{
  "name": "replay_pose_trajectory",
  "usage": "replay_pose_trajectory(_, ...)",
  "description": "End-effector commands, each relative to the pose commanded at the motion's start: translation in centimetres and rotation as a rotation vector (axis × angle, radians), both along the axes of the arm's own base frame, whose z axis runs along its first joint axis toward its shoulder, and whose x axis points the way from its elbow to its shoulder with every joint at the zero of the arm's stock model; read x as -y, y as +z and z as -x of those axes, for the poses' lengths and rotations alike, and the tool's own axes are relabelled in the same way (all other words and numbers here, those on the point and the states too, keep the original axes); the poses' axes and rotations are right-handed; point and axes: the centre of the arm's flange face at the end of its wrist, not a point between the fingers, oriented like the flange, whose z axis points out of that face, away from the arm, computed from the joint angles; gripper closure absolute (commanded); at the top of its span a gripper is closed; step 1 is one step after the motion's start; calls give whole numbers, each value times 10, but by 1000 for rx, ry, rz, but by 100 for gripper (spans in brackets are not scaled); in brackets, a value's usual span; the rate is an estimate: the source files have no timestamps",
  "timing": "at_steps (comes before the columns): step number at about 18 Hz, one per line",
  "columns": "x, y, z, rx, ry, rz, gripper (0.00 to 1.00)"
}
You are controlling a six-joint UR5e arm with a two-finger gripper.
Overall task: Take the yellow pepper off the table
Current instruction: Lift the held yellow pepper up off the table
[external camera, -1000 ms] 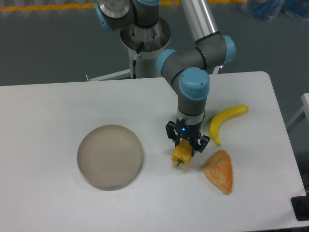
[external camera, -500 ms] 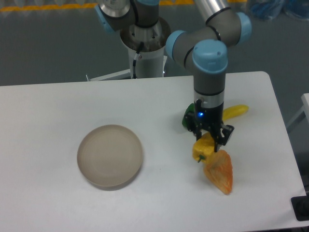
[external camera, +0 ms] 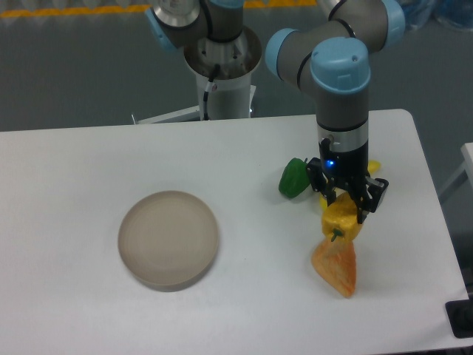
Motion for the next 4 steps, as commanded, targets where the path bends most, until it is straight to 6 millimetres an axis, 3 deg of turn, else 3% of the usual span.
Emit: replay_pose_trajectory(4,-1,-1,1,1,8,-1,68)
